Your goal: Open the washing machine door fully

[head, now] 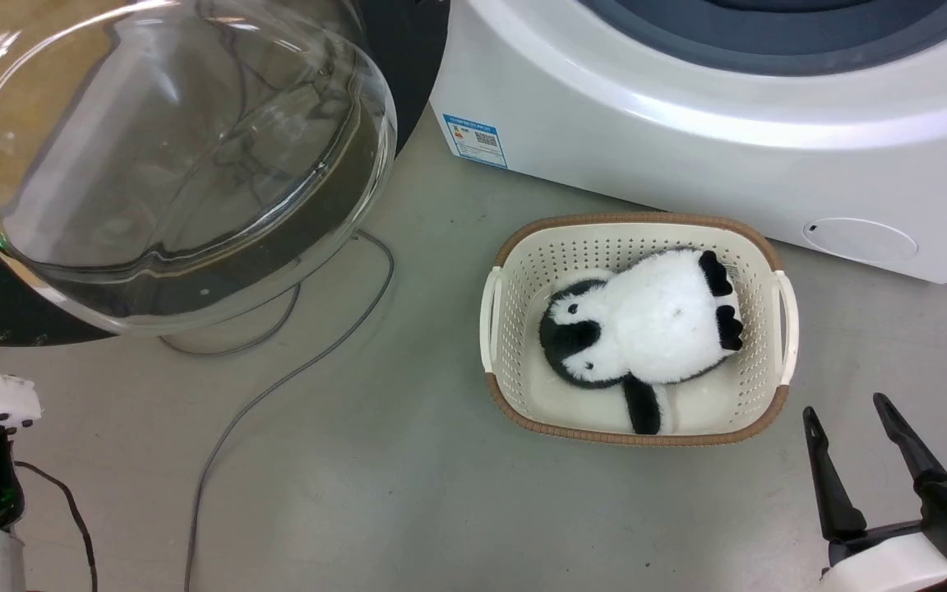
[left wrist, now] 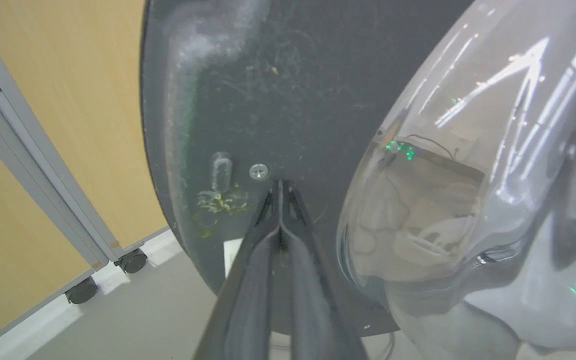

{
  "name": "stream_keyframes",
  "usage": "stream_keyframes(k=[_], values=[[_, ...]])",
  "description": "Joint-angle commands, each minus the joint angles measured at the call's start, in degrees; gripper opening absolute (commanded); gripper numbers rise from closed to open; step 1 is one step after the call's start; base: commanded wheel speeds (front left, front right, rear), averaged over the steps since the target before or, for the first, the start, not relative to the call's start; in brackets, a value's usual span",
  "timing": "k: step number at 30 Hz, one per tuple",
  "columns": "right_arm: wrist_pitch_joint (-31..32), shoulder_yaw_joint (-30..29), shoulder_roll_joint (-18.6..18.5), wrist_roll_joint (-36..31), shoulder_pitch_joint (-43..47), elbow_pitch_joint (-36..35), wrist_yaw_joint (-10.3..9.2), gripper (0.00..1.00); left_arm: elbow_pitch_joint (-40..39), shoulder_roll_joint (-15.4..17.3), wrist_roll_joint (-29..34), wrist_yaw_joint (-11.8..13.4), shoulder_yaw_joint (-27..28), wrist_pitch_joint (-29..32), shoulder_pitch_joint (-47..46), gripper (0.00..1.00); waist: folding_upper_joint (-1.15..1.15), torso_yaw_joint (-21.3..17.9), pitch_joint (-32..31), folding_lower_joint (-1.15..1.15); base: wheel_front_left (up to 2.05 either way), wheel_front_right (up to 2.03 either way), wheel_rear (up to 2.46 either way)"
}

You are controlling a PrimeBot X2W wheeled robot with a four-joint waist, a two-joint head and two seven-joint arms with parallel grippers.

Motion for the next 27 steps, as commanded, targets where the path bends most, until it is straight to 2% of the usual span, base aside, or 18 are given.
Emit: stream_keyframes(k=[1,10,15,27], values=[[0.06,-0.04,-0.23,-0.42,-1.07,-0.46,-0.04,1.00,0.52,0.60,0.71,-0.47,0.11,-0.31,-1.01,0.00,0.00,0.02,0.02,-0.01,0.00,0.00,0.00],[-0.24,0.25,0.14,-0.35,-1.48,0.12,-0.04,1.00,0.44,-0.52,3.82,-2.01,1.08,-0.31,-1.72,0.00,0.00,0.17,-1.34,-0.01,0.00,0.00,0.00],[-1.55,-0.04,0.84,0.10,-1.46,1.69,-0.04,1.00,-2.95,-1.53,6.87,-3.06,0.44,-0.31,0.62,0.00,0.00,-0.43,-5.58,-0.01,0.00,0.00,0.00],[-4.84,-1.70,2.16,1.78,0.23,4.65,-0.04,1.00,-14.45,-6.48,10.05,-4.80,-8.07,1.09,10.96,0.00,0.00,-2.40,-16.56,-0.01,0.00,0.00,0.00]])
